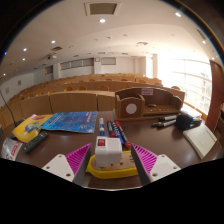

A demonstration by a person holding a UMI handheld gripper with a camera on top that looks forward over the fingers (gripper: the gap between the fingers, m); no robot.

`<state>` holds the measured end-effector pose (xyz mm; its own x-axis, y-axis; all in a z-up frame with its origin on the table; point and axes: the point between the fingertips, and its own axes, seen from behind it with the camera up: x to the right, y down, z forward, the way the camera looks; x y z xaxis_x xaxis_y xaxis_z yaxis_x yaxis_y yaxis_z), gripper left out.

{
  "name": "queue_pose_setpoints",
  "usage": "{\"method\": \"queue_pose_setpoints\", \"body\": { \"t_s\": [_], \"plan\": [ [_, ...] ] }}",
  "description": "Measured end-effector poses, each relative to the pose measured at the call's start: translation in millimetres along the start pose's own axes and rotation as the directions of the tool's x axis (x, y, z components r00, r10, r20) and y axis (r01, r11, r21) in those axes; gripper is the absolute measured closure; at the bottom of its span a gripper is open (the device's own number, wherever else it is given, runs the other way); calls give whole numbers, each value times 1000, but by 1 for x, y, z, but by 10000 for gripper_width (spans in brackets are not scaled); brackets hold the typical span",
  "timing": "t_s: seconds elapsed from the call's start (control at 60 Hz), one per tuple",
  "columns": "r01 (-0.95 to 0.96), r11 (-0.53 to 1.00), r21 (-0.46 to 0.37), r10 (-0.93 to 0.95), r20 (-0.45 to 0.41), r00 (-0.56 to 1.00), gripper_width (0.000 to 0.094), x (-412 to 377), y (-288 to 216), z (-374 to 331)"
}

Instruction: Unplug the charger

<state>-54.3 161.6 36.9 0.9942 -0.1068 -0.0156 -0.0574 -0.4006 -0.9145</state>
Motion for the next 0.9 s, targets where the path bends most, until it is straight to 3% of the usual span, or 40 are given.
{"method": "queue_pose_setpoints", "body": {
  "t_s": [0.133,0.383,0.55,0.567,0.633,0.683,0.733,0.817,0.9],
  "plan": [
    [-38,999,8,38,14,999,527,-10,-4,12],
    [14,1000,23,-14,-26,1000,641,-9,-6,10],
    [24,1000,15,-23,-20,1000,649,-11,-8,7],
    [14,999,34,-13,-16,1000,650,-11,-16,3],
    [91,949,301,-69,-81,994,655,0,-114,-42],
    [104,916,389,-88,-57,994,656,-9,-178,-65],
    [67,906,419,-73,-1,997,656,-15,-214,-81],
    [49,896,441,-56,3,998,657,11,-253,-97],
    [62,919,389,-52,-38,998,656,49,-228,-73]
  ]
}}
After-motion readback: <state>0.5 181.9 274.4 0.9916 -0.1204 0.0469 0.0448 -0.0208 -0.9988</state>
